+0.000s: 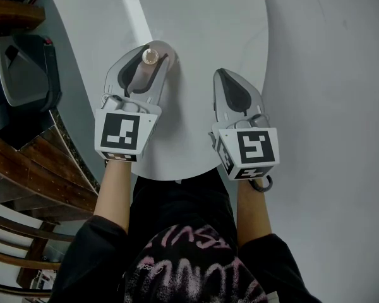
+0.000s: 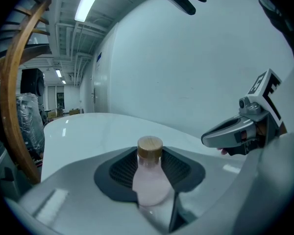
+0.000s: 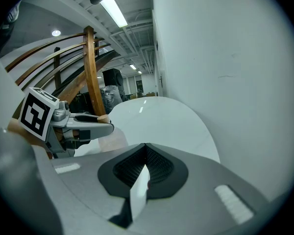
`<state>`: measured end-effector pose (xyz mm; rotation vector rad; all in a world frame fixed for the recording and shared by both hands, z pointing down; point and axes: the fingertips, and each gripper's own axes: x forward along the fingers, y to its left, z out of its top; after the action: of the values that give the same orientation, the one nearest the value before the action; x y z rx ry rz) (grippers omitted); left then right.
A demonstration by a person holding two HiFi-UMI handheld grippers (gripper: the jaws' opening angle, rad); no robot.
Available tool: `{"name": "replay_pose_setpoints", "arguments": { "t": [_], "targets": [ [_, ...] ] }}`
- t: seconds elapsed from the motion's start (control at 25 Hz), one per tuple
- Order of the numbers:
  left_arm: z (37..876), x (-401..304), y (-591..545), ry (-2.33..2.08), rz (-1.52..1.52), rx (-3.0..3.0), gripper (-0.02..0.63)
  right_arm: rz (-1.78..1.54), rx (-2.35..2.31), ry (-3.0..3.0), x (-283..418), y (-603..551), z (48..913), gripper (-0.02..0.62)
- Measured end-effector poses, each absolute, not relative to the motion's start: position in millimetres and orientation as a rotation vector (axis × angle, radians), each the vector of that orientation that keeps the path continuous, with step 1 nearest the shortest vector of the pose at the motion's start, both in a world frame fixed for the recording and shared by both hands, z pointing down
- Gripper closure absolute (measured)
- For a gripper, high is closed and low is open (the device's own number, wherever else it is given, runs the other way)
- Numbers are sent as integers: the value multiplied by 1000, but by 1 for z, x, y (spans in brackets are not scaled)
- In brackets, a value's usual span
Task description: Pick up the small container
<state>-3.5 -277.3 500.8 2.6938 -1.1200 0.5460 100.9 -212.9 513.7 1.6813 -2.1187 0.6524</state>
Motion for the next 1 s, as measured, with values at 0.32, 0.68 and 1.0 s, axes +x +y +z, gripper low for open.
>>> {"name": "replay_pose_setpoints", "arguments": {
  "t": [0.32, 0.68, 1.0],
  "targets": [
    [505, -2, -276, -1109, 559, 2704, 454, 657, 1683, -2122, 101, -213, 517, 584],
    [504, -3, -276, -1124, 545, 2708, 457, 660, 1689, -2114, 103, -211, 517, 584],
    [506, -3, -276, -1140, 538, 2708, 457, 654, 1698, -2109, 107, -208, 518, 584]
  ]
}}
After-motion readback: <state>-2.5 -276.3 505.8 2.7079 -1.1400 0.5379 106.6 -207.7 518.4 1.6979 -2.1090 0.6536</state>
